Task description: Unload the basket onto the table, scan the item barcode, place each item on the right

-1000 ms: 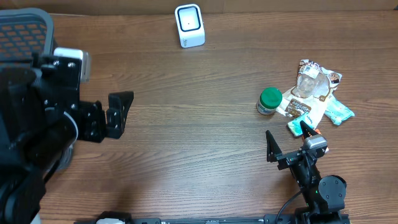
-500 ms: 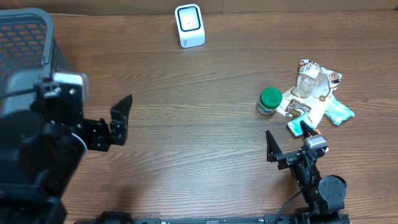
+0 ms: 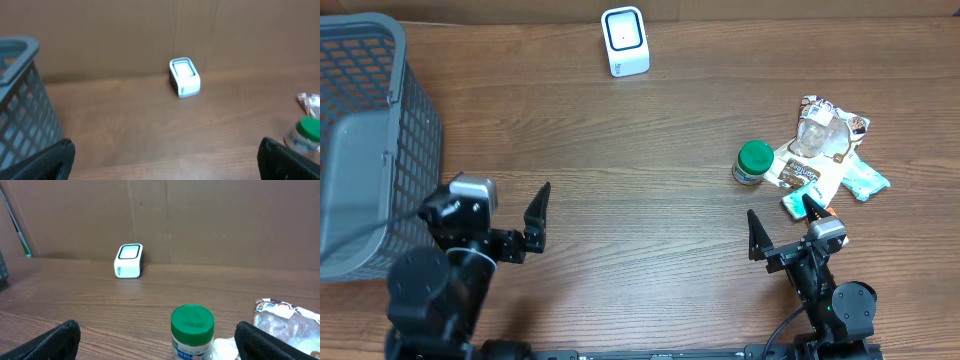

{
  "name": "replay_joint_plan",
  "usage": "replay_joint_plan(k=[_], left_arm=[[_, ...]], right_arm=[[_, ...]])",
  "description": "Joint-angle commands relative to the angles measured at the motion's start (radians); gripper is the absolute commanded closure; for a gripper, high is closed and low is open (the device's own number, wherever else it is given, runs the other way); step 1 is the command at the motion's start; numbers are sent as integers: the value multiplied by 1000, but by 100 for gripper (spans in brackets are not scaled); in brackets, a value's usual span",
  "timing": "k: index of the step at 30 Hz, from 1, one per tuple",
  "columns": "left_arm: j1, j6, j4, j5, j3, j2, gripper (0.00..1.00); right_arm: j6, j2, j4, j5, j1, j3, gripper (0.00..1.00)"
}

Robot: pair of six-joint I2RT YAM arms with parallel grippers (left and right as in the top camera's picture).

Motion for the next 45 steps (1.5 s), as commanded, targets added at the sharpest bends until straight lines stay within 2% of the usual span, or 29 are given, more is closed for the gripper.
replay_joint_plan(k=[1, 8, 16, 27, 32, 45], left_arm=[[6, 19, 113, -6, -149, -103, 0], [6, 65, 432, -6, -433, -303, 0], [6, 76, 616, -7, -663, -448, 1], [6, 83, 623, -7, -797, -486, 0], [6, 86, 460, -14, -796, -486, 0], [6, 64, 468, -6, -796, -484, 1]], right_arm=[[-5, -12, 4, 2, -4, -12, 0], [-4, -12, 4, 2, -4, -12, 0], [-5, -12, 4, 2, -4, -12, 0], [-5, -12, 4, 2, -4, -12, 0], [-5, -12, 4, 2, -4, -12, 0], [-5, -12, 4, 2, -4, -12, 0]])
